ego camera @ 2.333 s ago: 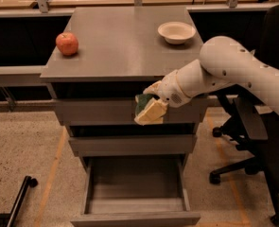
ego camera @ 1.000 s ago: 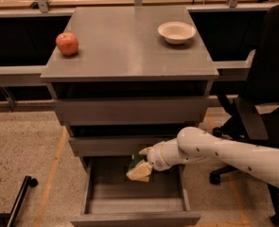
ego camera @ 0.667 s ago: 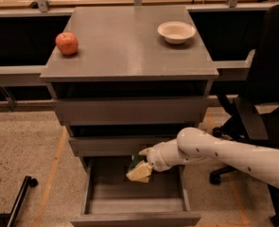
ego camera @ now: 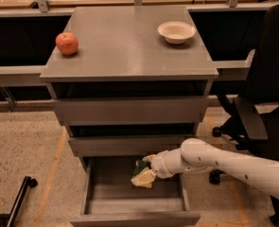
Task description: Place sponge into bottom drawer
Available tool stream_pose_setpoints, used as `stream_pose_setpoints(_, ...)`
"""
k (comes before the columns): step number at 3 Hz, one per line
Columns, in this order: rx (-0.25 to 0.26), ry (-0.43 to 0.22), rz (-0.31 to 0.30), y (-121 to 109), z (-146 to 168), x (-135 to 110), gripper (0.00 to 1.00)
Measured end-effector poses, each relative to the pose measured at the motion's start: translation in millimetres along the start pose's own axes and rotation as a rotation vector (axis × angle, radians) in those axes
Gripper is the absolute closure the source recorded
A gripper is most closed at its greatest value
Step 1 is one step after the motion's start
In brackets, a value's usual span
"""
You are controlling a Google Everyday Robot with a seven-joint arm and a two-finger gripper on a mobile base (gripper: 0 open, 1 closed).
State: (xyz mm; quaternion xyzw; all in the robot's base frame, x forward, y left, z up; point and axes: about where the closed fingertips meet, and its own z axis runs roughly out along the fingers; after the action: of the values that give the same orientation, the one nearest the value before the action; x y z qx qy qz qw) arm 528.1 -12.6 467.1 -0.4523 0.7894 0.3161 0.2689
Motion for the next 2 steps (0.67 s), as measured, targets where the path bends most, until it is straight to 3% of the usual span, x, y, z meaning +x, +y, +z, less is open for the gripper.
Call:
stream_pose_setpoints(1, -0.025, -0.046, 0.062, -22.4, 25.4, 42.7, 1.0)
stream_pose_setpoints(2, -0.035, -0.125, 0.217, -52.7, 56.5, 104.1, 1.0)
